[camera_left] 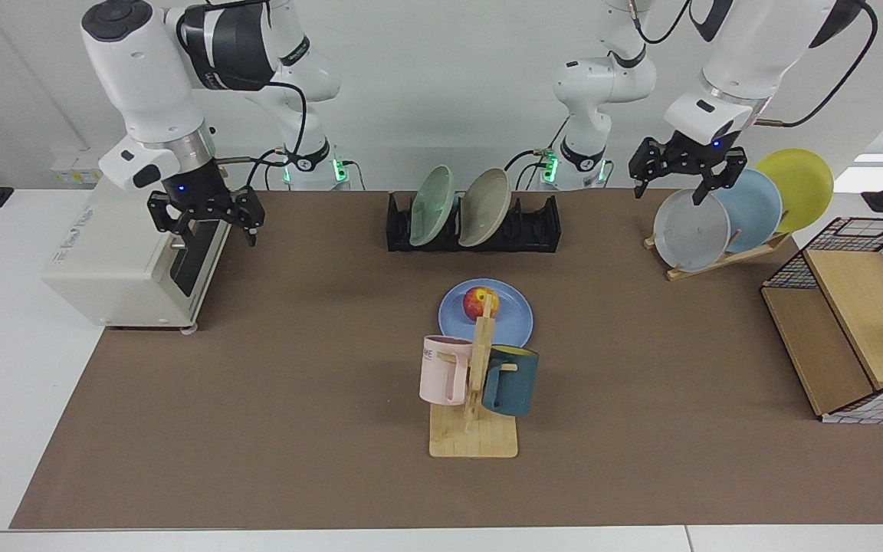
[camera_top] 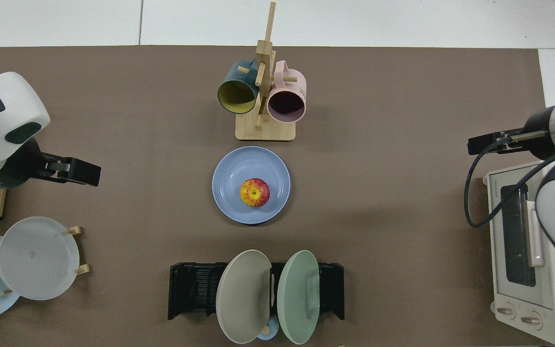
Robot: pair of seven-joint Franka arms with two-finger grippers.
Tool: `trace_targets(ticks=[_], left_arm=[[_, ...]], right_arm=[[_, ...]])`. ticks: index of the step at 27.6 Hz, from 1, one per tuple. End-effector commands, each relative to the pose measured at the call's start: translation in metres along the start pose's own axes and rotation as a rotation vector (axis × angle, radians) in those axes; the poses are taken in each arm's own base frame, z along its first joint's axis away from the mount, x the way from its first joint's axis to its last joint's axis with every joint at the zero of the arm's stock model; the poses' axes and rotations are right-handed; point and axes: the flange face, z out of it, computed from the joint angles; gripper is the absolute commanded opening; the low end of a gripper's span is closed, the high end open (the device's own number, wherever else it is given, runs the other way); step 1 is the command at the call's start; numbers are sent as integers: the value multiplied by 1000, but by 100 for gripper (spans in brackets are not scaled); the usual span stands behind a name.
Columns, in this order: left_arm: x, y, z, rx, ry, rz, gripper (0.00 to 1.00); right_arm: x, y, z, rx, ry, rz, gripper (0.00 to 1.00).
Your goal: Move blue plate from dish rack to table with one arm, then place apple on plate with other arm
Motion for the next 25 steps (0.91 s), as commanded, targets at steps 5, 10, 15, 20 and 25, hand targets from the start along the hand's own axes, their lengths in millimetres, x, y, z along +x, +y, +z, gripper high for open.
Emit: trace_targets(ticks=[5, 10, 15, 20, 25], left_arm=[[-3, -3, -7, 14, -4, -13, 100], [-4, -3, -8, 15, -4, -14, 100], [-4, -3, -8, 15, -2, -14, 100], [-4, -3, -9, 15, -2, -14, 100], [-5, -4, -11, 16, 2, -17, 100]], right_arm=[[2, -9, -21, 11, -13, -9, 100], [2, -10, -19, 14, -13, 19, 100], [-1, -12, -18, 16, -26, 51, 100], [-3, -15, -11, 71, -42, 87, 100], [-5, -13, -5, 73, -56, 95, 100]])
